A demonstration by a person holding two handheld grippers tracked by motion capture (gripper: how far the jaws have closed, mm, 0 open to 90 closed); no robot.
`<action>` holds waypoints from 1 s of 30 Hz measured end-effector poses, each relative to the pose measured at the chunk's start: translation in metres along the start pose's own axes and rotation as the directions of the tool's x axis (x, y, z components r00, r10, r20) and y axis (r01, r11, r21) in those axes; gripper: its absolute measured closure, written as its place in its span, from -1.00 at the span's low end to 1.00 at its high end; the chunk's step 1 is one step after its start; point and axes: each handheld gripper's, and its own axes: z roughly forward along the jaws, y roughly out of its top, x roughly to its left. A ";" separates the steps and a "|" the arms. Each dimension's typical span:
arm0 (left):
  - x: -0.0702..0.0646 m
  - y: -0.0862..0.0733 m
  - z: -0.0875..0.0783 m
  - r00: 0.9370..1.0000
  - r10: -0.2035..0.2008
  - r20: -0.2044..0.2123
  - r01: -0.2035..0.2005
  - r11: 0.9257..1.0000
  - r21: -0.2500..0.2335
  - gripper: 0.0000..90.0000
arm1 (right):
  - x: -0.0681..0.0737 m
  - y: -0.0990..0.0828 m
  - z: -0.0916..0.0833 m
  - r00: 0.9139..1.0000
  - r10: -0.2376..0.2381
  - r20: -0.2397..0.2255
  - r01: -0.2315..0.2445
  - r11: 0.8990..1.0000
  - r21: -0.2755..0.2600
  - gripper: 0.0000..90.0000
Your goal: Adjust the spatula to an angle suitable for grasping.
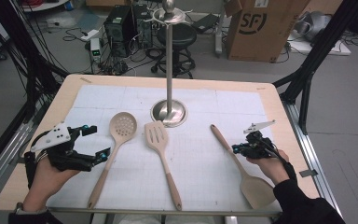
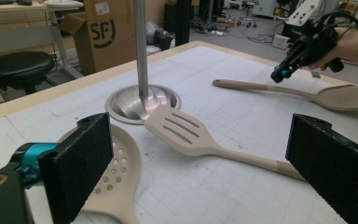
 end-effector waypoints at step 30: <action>0.001 -0.003 -0.002 1.000 -0.009 -0.003 0.009 1.000 0.005 -0.83 | -0.005 0.014 0.032 0.998 0.040 -0.037 -0.038 0.997 0.068 1.00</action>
